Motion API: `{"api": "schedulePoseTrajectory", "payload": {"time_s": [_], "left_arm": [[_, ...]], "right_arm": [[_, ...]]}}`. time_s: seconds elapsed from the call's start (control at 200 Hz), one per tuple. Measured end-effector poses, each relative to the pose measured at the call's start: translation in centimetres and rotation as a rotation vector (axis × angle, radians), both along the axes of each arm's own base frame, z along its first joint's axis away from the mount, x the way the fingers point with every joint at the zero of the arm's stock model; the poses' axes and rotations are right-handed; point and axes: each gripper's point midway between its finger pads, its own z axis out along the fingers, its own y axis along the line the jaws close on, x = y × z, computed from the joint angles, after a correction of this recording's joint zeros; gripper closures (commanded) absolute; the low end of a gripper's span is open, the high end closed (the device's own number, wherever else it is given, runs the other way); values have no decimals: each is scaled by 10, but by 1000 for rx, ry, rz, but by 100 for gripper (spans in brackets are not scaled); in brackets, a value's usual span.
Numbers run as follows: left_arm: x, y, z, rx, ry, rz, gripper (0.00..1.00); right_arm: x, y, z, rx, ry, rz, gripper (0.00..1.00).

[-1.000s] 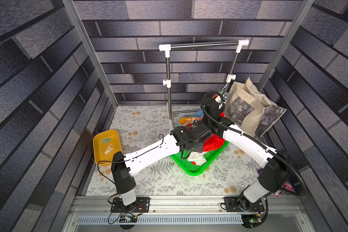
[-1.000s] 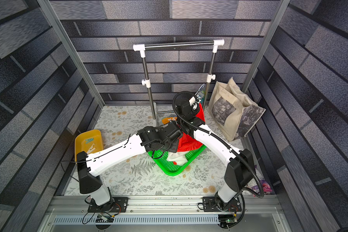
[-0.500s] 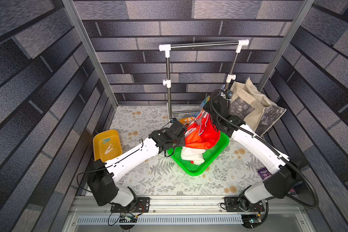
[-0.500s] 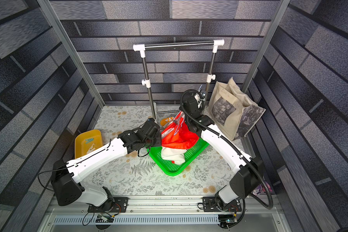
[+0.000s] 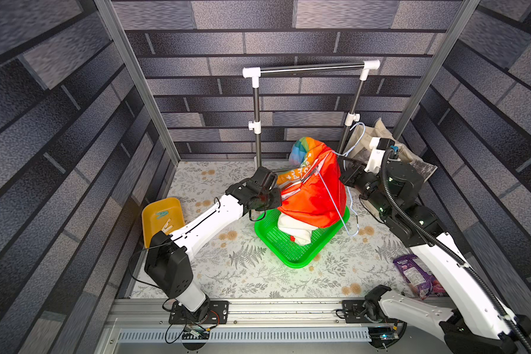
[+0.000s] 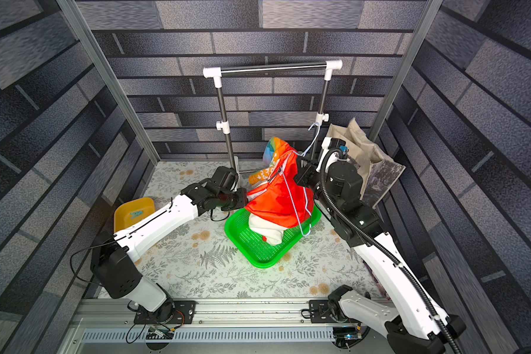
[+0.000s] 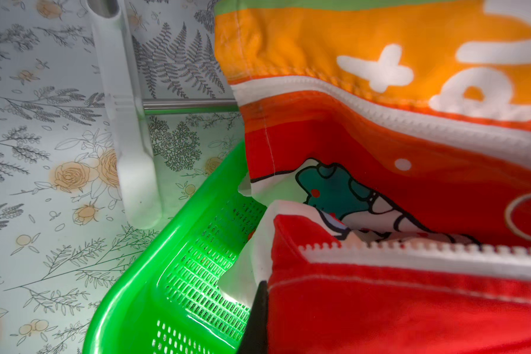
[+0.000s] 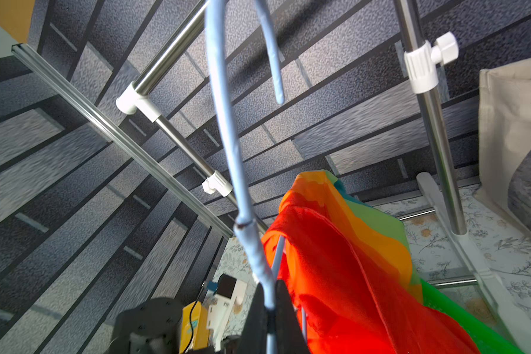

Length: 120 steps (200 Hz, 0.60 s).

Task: Remove the clothespins securing jackets to the hanger
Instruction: Remove the jacket from the hanger.

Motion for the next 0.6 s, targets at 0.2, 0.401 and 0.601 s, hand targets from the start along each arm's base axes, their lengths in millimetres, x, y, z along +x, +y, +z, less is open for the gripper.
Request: {"api": "schedulePoseTrajectory", "payload": {"time_s": [0.2,0.401,0.601], "left_arm": [[10,-12,-28,16,84,-9,100],[21,-29,-36,11,119,-27,100],[11,-42,-75,132,220,-94,100]], "right_arm": [[-21,17,-46,-69,155,150,100],[-45,8,-104,-154,355,177,100],[-57,-19,-100,-234,367,91,100]]}}
